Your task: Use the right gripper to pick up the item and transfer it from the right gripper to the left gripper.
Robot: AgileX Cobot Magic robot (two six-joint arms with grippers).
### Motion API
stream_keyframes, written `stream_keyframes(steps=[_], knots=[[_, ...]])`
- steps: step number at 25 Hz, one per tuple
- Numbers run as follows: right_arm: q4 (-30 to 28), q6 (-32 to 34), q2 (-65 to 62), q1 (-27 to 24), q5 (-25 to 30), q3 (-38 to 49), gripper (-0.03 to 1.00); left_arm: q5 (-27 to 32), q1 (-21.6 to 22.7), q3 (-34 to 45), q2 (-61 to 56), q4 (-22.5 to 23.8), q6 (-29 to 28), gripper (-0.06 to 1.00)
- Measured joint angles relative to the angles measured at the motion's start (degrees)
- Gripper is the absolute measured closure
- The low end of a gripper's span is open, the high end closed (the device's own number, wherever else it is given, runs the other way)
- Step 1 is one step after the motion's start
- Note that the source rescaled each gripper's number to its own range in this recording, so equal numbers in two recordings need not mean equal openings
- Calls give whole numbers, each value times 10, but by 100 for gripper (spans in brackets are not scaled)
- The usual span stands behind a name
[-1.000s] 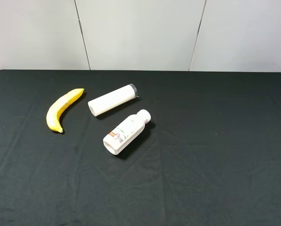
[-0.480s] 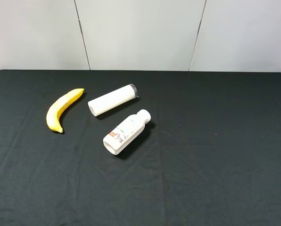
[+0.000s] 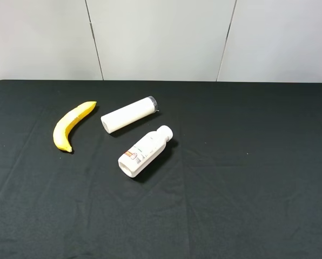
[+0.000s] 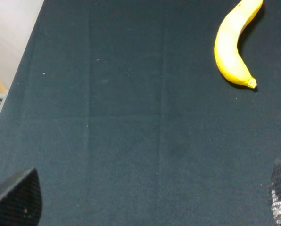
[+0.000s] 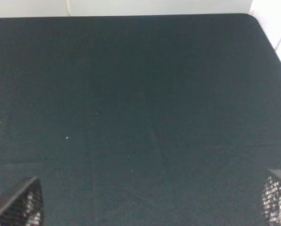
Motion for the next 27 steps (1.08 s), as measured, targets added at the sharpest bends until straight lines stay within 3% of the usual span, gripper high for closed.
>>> stream_keyframes(steps=[27], knots=[[1, 0, 0, -5, 0, 0, -3, 0, 0, 0, 0, 2, 0, 2]])
